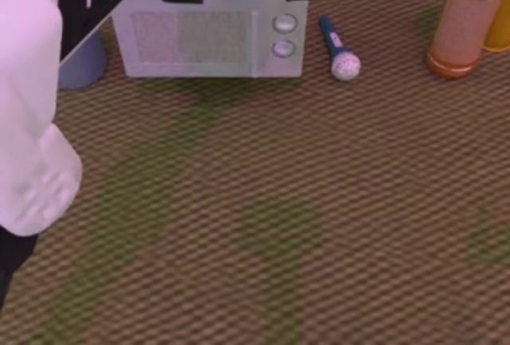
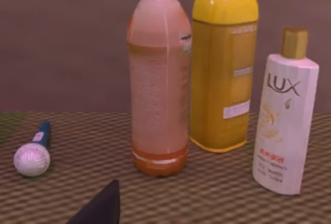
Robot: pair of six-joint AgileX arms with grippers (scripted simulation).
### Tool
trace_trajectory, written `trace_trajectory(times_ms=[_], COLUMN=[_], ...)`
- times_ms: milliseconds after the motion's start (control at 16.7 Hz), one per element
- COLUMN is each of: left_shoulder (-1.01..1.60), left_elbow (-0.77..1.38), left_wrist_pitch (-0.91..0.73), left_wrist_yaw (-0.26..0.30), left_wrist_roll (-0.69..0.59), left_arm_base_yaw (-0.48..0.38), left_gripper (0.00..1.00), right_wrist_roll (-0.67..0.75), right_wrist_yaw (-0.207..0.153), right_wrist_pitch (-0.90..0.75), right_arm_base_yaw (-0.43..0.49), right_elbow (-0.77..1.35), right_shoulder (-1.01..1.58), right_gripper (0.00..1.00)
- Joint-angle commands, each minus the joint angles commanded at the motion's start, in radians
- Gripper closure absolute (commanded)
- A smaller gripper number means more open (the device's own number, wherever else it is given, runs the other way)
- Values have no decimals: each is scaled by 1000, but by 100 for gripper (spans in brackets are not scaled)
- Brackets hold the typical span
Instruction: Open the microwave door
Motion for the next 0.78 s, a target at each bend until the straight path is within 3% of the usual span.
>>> trace_trajectory(times_ms=[360, 780], left_shoulder=[8, 83], left_elbow=[-11, -120], left_wrist_pitch=[19, 217], left_wrist_yaw=[3, 21], left_wrist_roll=[5, 44], left_arm_base_yaw=[7, 46], left_gripper=[0, 0], right_wrist_roll=[0, 0], right_wrist_yaw=[0, 0], right_wrist_pitch=[0, 0], right_arm_base_yaw=[0, 0], right_elbow=[0, 0], right_shoulder=[0, 0], right_gripper=[0, 0])
